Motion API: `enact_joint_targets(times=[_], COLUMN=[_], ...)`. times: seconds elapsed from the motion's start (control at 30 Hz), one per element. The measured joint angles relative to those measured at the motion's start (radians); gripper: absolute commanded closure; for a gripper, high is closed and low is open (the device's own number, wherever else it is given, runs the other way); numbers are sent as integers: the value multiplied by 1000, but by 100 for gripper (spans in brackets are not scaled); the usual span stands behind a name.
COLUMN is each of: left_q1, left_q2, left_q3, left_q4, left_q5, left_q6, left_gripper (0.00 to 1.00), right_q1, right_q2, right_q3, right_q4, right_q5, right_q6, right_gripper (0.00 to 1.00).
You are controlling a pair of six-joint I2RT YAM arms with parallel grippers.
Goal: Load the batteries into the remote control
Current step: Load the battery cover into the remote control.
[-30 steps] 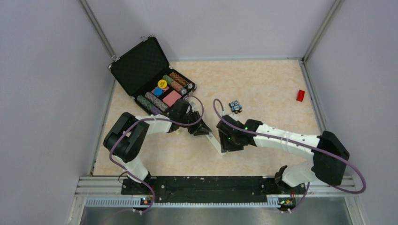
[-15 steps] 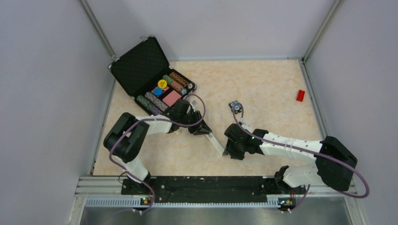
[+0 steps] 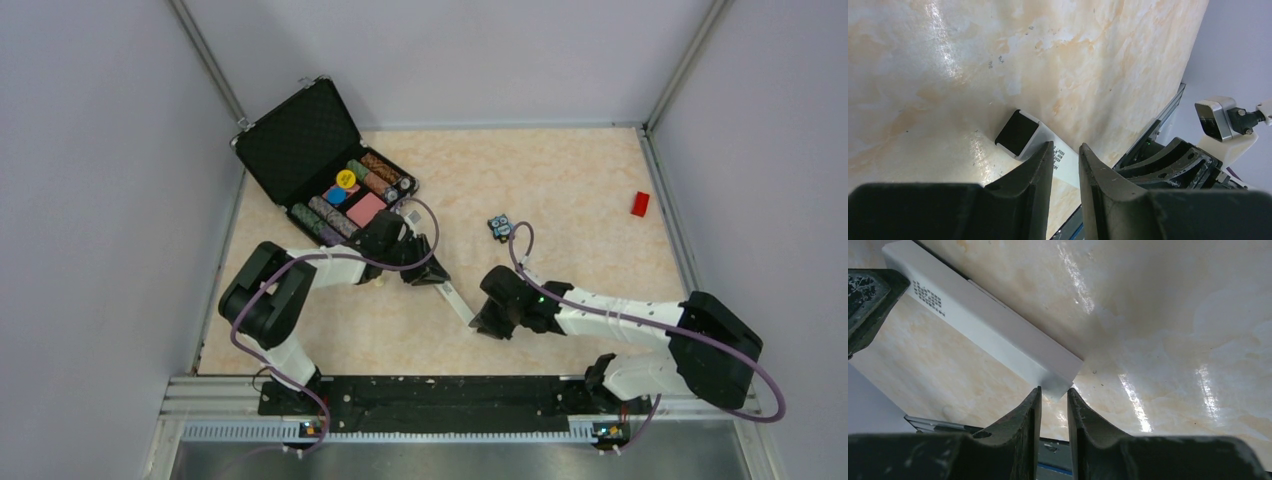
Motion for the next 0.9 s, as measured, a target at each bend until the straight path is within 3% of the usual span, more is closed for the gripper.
enact_joint_targets(times=[0.57,0.9], left_q1=[-1,-4], left_q2=[-16,-24], left_q3=[69,125], left_q4=[-109,-198], left_q5=[-98,-160], left_q6=[196,330], left_gripper=[69,61], right_q1=[-20,-26], right_q2=[50,80], right_q3=[-11,-11], right_q4=[72,129], right_q5=[-62,-73], right_q6=[59,74], right_gripper=[86,86])
